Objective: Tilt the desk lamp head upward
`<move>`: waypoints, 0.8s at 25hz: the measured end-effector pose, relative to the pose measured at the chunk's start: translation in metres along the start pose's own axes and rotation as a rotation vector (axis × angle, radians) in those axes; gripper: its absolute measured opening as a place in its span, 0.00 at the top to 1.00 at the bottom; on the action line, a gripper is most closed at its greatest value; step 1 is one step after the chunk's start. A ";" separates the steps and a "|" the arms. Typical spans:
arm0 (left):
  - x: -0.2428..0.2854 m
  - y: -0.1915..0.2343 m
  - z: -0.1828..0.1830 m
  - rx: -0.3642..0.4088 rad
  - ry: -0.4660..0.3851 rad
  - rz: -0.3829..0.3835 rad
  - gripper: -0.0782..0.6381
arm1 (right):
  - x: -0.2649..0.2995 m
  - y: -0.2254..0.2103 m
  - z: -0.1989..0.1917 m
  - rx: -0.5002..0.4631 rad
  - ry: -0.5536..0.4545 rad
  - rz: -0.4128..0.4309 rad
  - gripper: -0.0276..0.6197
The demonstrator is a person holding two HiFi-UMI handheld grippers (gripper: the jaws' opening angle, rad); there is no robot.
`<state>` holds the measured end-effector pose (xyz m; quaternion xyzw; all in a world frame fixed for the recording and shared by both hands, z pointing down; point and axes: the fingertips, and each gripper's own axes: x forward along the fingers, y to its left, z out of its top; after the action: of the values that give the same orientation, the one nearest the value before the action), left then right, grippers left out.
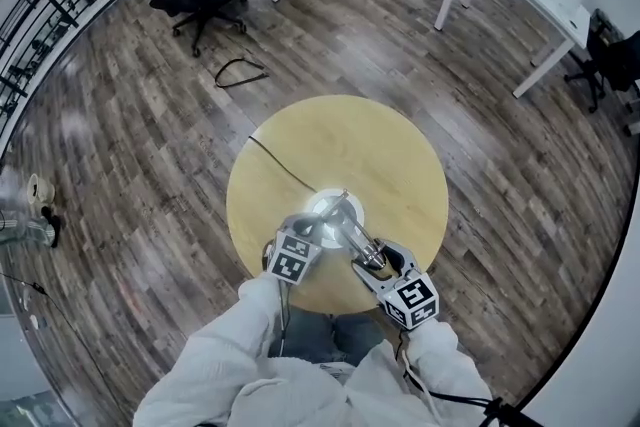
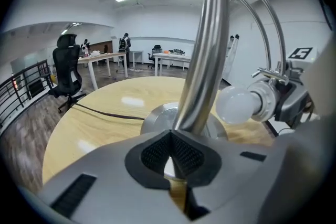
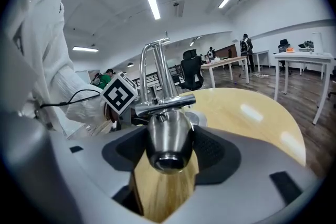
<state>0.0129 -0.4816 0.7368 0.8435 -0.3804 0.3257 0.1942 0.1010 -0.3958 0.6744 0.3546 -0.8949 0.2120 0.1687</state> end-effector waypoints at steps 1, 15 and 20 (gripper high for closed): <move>0.001 0.000 0.000 0.004 0.005 -0.005 0.89 | -0.001 0.000 -0.001 0.001 0.007 -0.006 0.50; 0.005 0.003 0.001 0.007 0.015 -0.036 0.89 | -0.053 0.006 0.026 -0.007 0.029 -0.099 0.51; 0.005 0.002 0.002 0.004 0.009 -0.035 0.89 | -0.103 0.010 0.071 -0.068 0.018 -0.128 0.52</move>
<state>0.0148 -0.4870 0.7389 0.8488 -0.3643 0.3268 0.2000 0.1538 -0.3665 0.5648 0.4035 -0.8754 0.1734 0.2019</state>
